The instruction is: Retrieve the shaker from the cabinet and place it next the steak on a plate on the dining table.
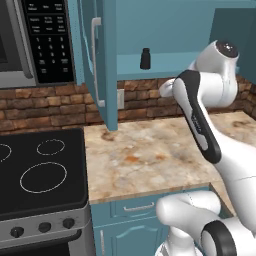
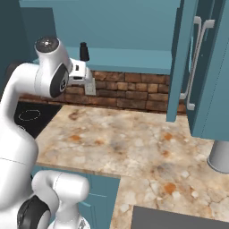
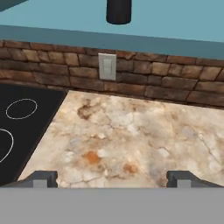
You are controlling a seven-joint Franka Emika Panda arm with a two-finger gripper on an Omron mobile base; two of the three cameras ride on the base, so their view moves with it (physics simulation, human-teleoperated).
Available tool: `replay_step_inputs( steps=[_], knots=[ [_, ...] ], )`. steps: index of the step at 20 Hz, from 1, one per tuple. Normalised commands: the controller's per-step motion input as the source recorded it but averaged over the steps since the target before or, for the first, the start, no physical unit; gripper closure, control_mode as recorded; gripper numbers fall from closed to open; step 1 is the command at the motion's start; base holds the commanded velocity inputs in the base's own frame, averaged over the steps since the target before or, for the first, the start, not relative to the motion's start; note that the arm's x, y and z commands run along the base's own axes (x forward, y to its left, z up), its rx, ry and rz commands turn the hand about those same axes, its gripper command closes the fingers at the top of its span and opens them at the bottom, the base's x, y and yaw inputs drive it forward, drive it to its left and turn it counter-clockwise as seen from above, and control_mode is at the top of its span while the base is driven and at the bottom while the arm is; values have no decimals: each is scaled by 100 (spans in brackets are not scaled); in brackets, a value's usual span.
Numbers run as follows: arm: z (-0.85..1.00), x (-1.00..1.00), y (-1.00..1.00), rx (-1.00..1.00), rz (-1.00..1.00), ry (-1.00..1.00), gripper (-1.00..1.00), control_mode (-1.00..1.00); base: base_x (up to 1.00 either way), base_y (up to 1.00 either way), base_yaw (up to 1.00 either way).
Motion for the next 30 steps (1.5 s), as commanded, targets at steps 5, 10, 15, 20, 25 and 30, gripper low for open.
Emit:
replay_step_inputs(
  steps=[5,10,15,20,25,30],
  knots=[
    [27,0,0,0,4,-21,-100,-100,0,0,0],
    [26,0,0,0,2,-8,-100,-100,0,0,0],
    [27,0,9,0,0,-1,-100,-100,0,0,0],
    [29,9,12,0,0,0,-100,-100,0,0,0],
    [16,24,7,0,0,0,-100,-100,0,0,0],
    [0,38,1,0,0,-1,-100,-100,0,0,0]
  ],
)
